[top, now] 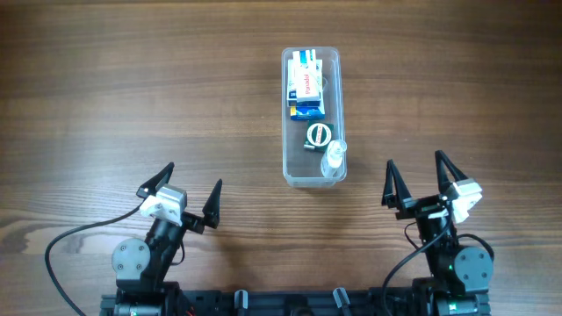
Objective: Pack container
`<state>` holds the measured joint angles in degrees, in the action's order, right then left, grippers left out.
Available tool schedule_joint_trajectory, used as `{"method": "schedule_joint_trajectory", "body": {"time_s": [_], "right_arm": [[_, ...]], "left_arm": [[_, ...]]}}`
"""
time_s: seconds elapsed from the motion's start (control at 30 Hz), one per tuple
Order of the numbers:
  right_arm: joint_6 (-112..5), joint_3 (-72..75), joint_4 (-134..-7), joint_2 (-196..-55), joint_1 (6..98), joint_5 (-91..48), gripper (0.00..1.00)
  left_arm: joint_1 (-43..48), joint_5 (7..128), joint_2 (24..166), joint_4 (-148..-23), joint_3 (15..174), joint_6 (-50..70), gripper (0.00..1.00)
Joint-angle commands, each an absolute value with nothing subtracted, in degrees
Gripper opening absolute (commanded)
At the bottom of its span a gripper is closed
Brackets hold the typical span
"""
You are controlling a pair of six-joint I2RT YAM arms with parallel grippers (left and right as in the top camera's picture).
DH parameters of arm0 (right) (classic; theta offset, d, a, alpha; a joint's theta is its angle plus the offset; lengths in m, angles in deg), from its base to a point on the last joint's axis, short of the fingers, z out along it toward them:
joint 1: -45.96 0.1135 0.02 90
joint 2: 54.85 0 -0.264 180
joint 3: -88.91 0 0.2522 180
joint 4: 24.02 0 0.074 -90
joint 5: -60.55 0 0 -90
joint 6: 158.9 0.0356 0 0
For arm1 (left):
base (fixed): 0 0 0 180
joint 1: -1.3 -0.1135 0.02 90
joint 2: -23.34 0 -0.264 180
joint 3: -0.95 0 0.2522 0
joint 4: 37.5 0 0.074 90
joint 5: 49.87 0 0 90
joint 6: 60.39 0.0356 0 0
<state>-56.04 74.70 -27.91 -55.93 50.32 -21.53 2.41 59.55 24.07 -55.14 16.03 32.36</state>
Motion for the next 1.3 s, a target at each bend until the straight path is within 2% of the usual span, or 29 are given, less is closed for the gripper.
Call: {"method": "schedule_joint_trajectory", "body": {"time_s": [0.0,0.1,0.27,1.27], "right_arm": [[-60.1,74.9,-30.3,-55.0,50.6,-20.5,1.00],[-60.3,74.9,-37.2,-55.1,50.6,-20.4,1.00],[-64.8,74.9,-37.2,-55.0,50.6,-20.5,1.00],[-64.8,74.9,-37.2,-55.4,50.6,-20.5,1.00]], "left_arm": [[2.0,59.8,23.5,-55.1,15.6,33.3,1.00],[2.0,59.8,23.5,-55.1,15.6,33.3,1.00],[2.0,59.8,23.5,-55.1,15.6,33.3,1.00],[2.0,59.8,23.5,-55.1,15.6,33.3,1.00]]}}
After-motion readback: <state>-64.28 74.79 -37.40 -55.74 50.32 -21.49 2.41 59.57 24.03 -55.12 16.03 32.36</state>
